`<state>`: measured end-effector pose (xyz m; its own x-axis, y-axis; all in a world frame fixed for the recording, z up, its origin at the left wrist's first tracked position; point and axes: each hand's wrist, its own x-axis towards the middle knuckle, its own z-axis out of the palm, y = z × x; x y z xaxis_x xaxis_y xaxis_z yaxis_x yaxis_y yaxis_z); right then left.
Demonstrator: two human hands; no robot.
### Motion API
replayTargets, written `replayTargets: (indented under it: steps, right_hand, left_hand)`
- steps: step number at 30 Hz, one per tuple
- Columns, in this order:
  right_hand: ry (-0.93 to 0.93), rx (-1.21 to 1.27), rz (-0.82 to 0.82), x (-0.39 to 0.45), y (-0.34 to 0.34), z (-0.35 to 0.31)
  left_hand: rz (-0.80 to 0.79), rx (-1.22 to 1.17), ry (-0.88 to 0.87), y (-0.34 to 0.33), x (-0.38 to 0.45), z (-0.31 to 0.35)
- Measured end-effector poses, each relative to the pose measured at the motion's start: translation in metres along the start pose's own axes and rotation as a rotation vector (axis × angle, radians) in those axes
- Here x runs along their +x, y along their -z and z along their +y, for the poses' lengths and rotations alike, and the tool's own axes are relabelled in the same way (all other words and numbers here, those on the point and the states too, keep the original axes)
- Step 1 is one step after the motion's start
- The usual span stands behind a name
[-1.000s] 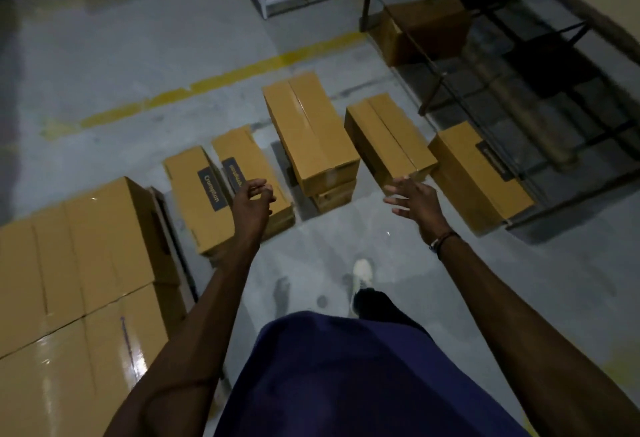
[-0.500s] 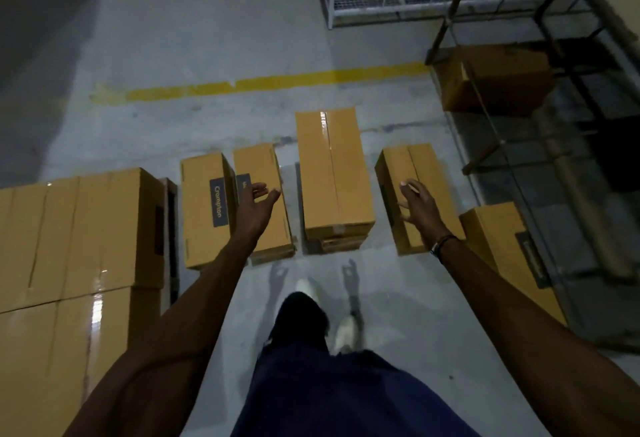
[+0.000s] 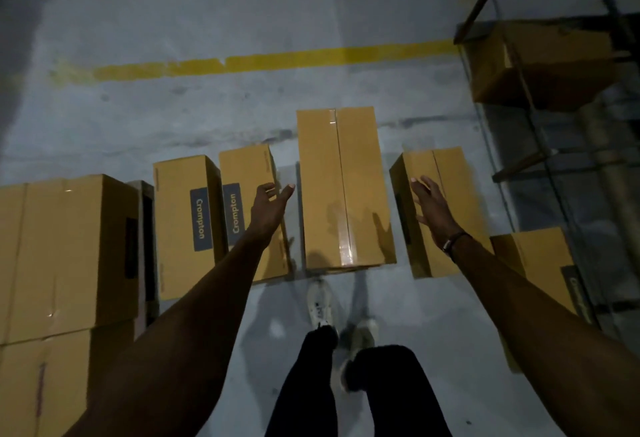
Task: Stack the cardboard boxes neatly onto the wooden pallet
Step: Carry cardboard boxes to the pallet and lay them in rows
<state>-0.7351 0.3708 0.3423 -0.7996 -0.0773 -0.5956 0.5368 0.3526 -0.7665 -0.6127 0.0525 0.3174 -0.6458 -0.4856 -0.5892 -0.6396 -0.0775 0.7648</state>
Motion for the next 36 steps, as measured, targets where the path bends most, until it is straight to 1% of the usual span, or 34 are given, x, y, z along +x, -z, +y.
replayTargets:
  steps: [5, 11, 14, 17, 19, 21, 25, 29, 32, 36]
  right_hand:
    - [-0.058, -0.01, -0.003, 0.079, -0.022, 0.03]
    - [-0.035, -0.072, -0.036, 0.178, -0.047, 0.069]
    - [-0.033, -0.101, -0.036, 0.215, -0.057, 0.088]
    - [-0.018, -0.074, -0.045, 0.235, -0.065, 0.112]
    - [-0.041, -0.076, -0.091, 0.239, -0.069, 0.127]
    - [-0.061, -0.072, -0.119, 0.237, -0.074, 0.137]
    - [-0.07, -0.037, -0.108, 0.233, -0.078, 0.134]
    - [-0.058, -0.068, -0.108, 0.222, -0.071, 0.109]
    - [0.006, -0.098, -0.137, 0.202, -0.061, 0.078]
    - [0.131, -0.148, -0.189, 0.154, -0.043, 0.019]
  left_hand:
    - [-0.013, -0.044, 0.048, -0.035, 0.077, -0.027]
    - [-0.014, -0.073, 0.06, -0.075, 0.161, -0.072]
    - [-0.025, -0.115, 0.05, -0.094, 0.192, -0.093]
    - [-0.076, -0.128, 0.093, -0.11, 0.21, -0.111]
    - [-0.115, -0.125, 0.102, -0.117, 0.214, -0.12]
    - [-0.141, -0.11, 0.06, -0.122, 0.214, -0.129]
    - [-0.139, -0.056, 0.001, -0.128, 0.206, -0.126]
    - [-0.134, -0.055, -0.009, -0.126, 0.186, -0.104]
    - [-0.122, -0.064, -0.055, -0.116, 0.166, -0.08]
    - [-0.085, -0.085, -0.117, -0.089, 0.115, -0.028]
